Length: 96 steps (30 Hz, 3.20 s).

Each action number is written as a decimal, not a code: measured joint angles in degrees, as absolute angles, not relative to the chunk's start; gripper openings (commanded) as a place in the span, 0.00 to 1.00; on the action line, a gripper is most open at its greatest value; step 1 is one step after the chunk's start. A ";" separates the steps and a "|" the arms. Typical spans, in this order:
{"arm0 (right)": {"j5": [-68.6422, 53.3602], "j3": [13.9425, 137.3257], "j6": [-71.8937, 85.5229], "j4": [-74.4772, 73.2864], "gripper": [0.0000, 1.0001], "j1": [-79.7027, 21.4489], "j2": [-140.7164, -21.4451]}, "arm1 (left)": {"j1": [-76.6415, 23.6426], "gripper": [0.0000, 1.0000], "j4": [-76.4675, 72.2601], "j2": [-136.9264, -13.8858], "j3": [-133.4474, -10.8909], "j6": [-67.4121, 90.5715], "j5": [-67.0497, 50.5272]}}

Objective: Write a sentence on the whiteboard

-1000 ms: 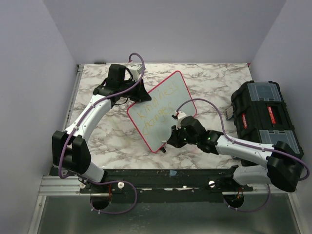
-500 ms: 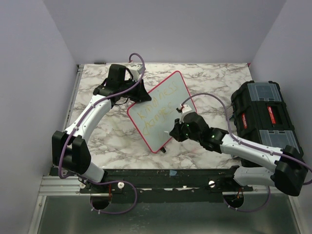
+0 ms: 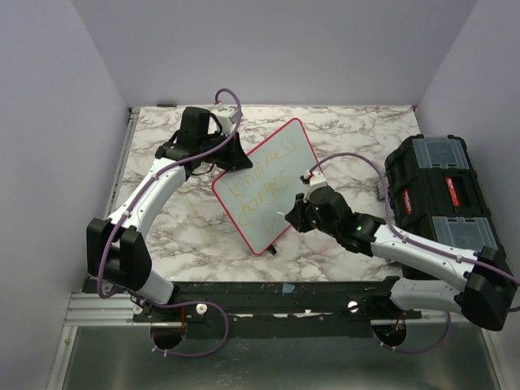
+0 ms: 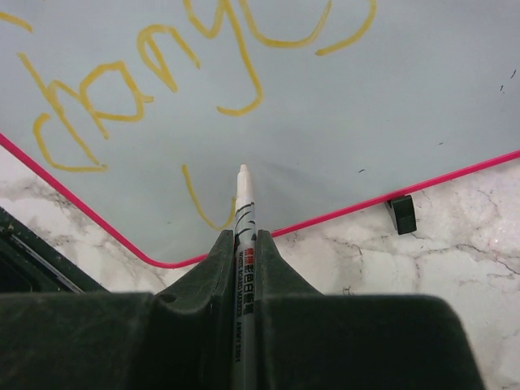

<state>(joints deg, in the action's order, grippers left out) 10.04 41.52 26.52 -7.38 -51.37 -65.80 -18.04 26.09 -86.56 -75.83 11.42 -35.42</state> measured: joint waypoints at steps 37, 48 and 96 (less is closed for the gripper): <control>8.45 35.97 30.55 -7.42 0.01 -51.37 -70.65 | -18.50 0.00 26.26 -85.91 -75.88 10.61 -34.57; 8.54 41.93 31.07 -10.17 0.01 -51.37 -63.79 | -18.50 0.00 26.50 -85.91 -75.90 11.16 -33.89; 24.75 41.28 30.02 -5.58 0.01 -51.53 -64.99 | -18.52 0.00 27.09 -85.95 -76.71 10.98 -31.68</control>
<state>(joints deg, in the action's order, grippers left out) 24.75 41.28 30.02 -5.58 -51.53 -64.99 -18.52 27.09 -85.95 -76.71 10.98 -31.68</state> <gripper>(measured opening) 0.109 0.119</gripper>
